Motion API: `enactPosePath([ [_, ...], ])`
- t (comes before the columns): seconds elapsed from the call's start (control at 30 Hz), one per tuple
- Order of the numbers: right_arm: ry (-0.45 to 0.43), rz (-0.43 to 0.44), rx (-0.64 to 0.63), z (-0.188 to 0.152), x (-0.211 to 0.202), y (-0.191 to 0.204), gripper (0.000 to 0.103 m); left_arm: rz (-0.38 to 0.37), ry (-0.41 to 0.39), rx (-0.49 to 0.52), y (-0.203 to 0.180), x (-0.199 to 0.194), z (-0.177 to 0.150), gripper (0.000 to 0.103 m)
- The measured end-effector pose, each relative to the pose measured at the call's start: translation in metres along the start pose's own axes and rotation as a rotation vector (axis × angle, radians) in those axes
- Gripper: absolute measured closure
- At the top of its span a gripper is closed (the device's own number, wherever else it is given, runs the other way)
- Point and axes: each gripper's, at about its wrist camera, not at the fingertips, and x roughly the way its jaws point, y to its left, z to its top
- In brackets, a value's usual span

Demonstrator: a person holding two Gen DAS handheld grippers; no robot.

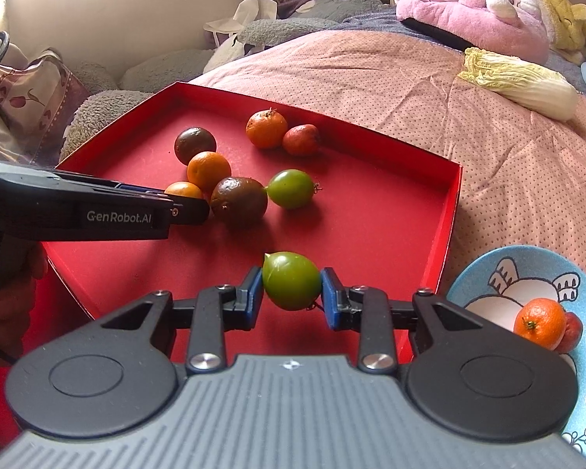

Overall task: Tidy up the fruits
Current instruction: 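Grasp a green lime with the right gripper while the left gripper grasps an orange, then carry both fruits to the blue plate and release the lime from the right gripper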

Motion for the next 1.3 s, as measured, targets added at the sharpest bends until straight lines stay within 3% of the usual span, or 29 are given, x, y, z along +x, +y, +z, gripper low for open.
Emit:
enactPosePath([
  [0.8, -0.039, 0.023, -0.008, -0.008, -0.031, 0.005, 0.066, 0.067, -0.027, 0.011, -0.007, -0.018, -0.002, 0.067],
  [1.3, -0.072, 0.036, 0.011, -0.013, -0.044, 0.001, 0.066, 0.071, -0.038, 0.038, -0.02, -0.026, -0.004, 0.067],
])
